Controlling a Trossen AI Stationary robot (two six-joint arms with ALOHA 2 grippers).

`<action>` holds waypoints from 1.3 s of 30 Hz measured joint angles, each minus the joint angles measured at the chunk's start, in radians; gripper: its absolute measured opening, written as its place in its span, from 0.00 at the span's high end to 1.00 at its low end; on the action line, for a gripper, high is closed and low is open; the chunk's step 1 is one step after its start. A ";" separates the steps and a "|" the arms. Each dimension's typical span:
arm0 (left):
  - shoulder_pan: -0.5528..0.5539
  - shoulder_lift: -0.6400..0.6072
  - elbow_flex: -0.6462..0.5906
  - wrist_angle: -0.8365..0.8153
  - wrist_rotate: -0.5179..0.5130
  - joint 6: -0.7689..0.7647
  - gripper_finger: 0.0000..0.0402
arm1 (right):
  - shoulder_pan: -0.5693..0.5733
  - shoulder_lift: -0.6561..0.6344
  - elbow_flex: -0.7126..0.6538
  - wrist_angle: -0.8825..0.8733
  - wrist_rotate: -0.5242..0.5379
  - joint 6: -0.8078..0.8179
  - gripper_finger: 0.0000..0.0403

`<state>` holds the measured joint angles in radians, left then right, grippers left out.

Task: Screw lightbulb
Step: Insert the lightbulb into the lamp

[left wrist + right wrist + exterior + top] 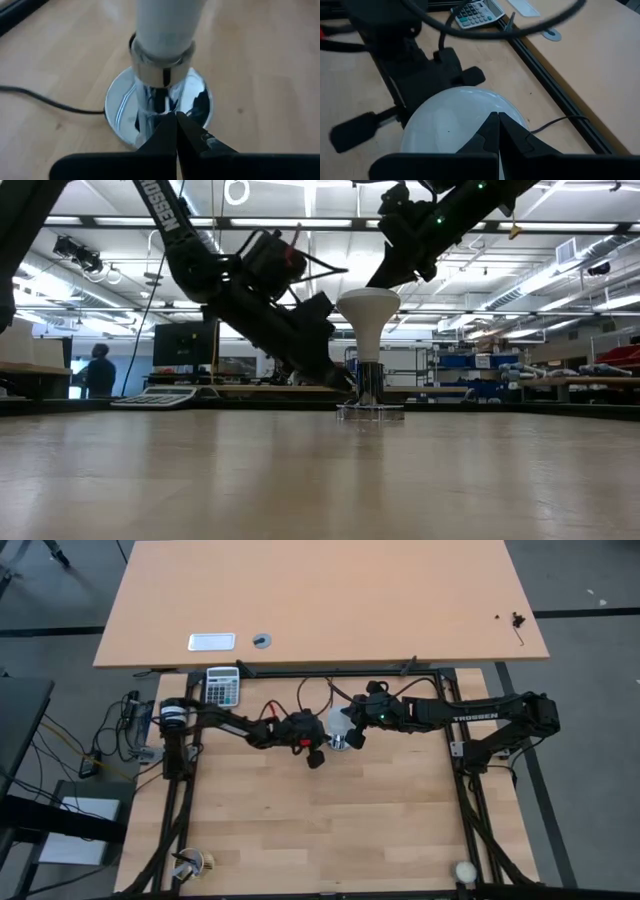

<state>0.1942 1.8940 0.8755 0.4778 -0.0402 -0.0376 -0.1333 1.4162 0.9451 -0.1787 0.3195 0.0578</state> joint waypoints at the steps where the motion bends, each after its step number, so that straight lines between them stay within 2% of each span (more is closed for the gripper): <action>1: 0.000 0.010 0.005 0.001 -0.004 0.000 1.00 | 0.000 0.000 0.000 0.002 0.000 -0.001 0.98; 9: 0.002 0.057 0.009 -0.001 -0.019 -0.019 1.00 | -0.011 0.000 -0.001 0.010 -0.005 -0.013 0.98; 27: 0.002 0.029 0.011 -0.114 -0.020 0.001 1.00 | -0.013 0.001 -0.002 0.011 -0.010 -0.009 0.98; 39: 0.002 -0.099 0.002 -0.368 0.003 0.034 1.00 | -0.005 0.004 -0.006 -0.001 -0.036 0.004 0.98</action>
<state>0.1963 1.7955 0.8772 0.1097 -0.0373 -0.0039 -0.1388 1.4199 0.9395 -0.1799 0.2838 0.0614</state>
